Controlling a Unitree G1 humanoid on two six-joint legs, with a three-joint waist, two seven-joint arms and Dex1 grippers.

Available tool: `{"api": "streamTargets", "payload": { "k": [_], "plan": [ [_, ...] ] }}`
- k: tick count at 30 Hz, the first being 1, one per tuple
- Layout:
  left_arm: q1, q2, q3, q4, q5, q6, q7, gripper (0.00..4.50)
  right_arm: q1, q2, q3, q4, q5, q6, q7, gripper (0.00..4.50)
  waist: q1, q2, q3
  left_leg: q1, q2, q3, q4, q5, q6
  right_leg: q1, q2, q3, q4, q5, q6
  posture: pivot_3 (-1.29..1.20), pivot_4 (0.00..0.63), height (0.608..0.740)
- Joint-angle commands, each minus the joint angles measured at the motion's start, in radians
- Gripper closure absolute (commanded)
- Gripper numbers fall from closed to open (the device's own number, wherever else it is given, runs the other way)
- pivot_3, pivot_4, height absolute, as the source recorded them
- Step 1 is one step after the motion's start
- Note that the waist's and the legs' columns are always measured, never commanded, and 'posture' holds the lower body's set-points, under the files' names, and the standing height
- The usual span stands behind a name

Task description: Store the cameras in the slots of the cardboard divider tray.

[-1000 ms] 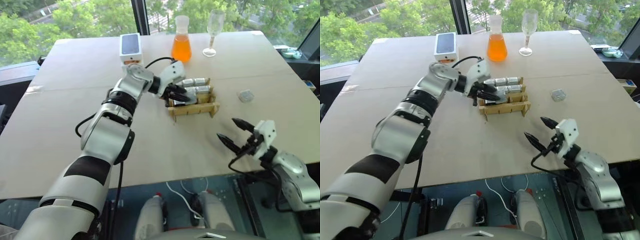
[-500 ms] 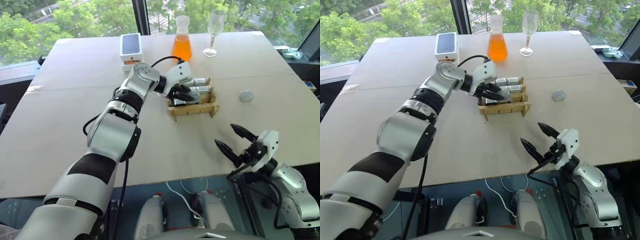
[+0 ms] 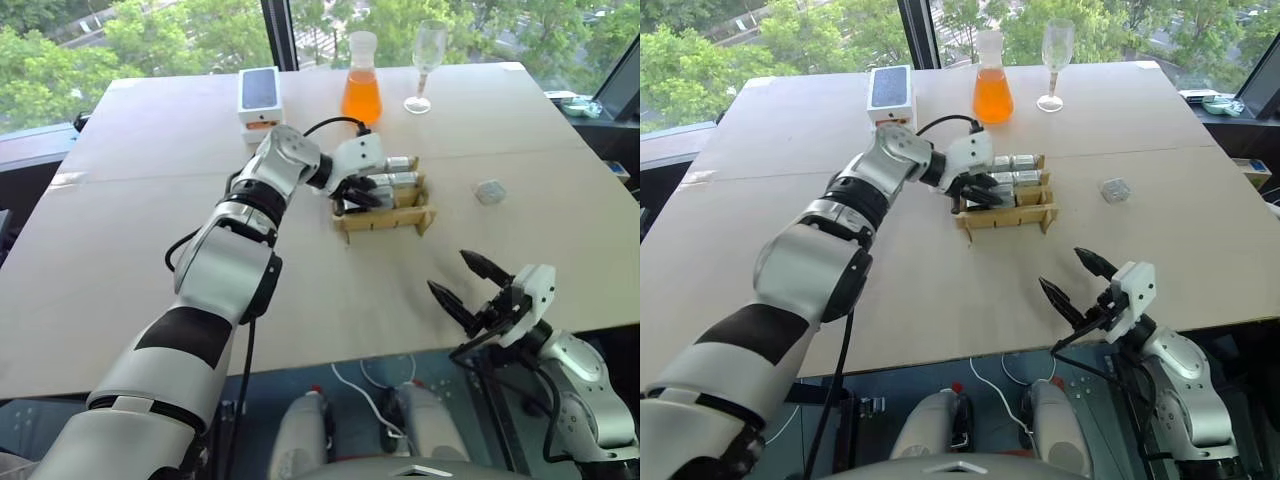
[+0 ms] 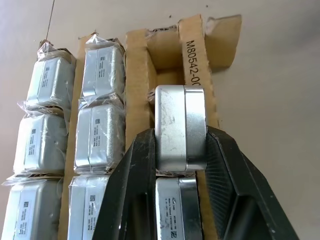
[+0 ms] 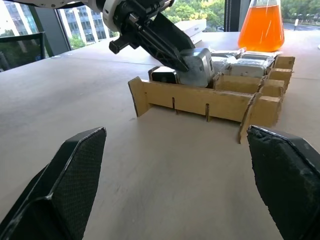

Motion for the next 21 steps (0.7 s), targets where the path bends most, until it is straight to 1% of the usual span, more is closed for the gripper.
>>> {"api": "streamTargets", "payload": {
  "k": [1, 6, 12, 14, 17, 20, 21],
  "plan": [
    [0.002, 0.001, 0.007, 0.006, 0.016, -0.003, 0.022, 3.74, 0.003, 0.010, -0.025, -0.053, -0.006, -0.035, -0.006, 0.00, 0.000, 0.000, 0.000, 0.000, 0.000, 0.000, 0.000, 0.000, 0.000, 0.000, 0.000, 0.000, 0.000, 0.000, 0.000, 0.00, 0.150, 0.740],
    [0.008, -0.004, 0.002, 0.010, 0.033, -0.003, 0.033, 3.74, 0.020, 0.015, -0.030, -0.059, -0.013, -0.043, -0.008, 0.00, 0.000, 0.000, 0.000, 0.000, 0.000, 0.000, 0.000, 0.000, 0.000, 0.000, 0.000, 0.000, 0.000, 0.000, 0.000, 0.00, 0.150, 0.740],
    [0.005, -0.013, 0.022, 0.014, 0.024, 0.036, 0.009, 3.74, 0.034, 0.023, -0.029, -0.068, -0.029, -0.047, -0.014, 0.00, 0.000, 0.000, 0.000, 0.000, 0.000, 0.000, 0.000, 0.000, 0.000, 0.000, 0.000, 0.000, 0.000, 0.000, 0.000, 0.00, 0.150, 0.740],
    [0.003, -0.014, 0.028, 0.012, 0.020, 0.040, 0.008, 2.74, 0.032, 0.024, -0.029, -0.065, -0.031, -0.047, -0.015, 0.00, 0.000, 0.000, 0.000, 0.000, 0.000, 0.000, 0.000, 0.001, -0.001, 0.000, 0.000, 0.000, 0.000, 0.000, 0.000, 0.00, 0.150, 0.740],
    [0.002, -0.013, 0.038, 0.008, 0.016, 0.036, 0.021, 1.65, 0.025, 0.026, -0.028, -0.060, -0.033, -0.048, -0.013, 0.00, 0.002, 0.000, 0.000, 0.000, 0.000, 0.000, 0.000, 0.001, -0.001, 0.000, 0.000, 0.000, 0.000, 0.000, 0.000, 0.00, 0.150, 0.740],
    [-0.008, -0.008, 0.065, 0.000, -0.005, 0.047, 0.014, 0.38, 0.011, 0.027, -0.028, -0.053, -0.035, -0.046, -0.012, 0.00, 0.002, 0.000, 0.000, 0.000, 0.000, 0.000, 0.000, 0.001, -0.001, 0.000, 0.000, 0.000, 0.000, 0.000, 0.000, 0.00, 0.150, 0.740],
    [-0.014, -0.004, 0.075, -0.007, -0.013, 0.046, -0.005, 0.11, 0.010, 0.027, -0.030, -0.055, -0.034, -0.044, -0.013, 0.00, 0.002, 0.000, 0.000, 0.000, 0.000, 0.000, 0.000, 0.001, -0.001, 0.000, 0.000, 0.000, 0.000, 0.000, 0.000, 0.00, 0.150, 0.740]
  ]
}}
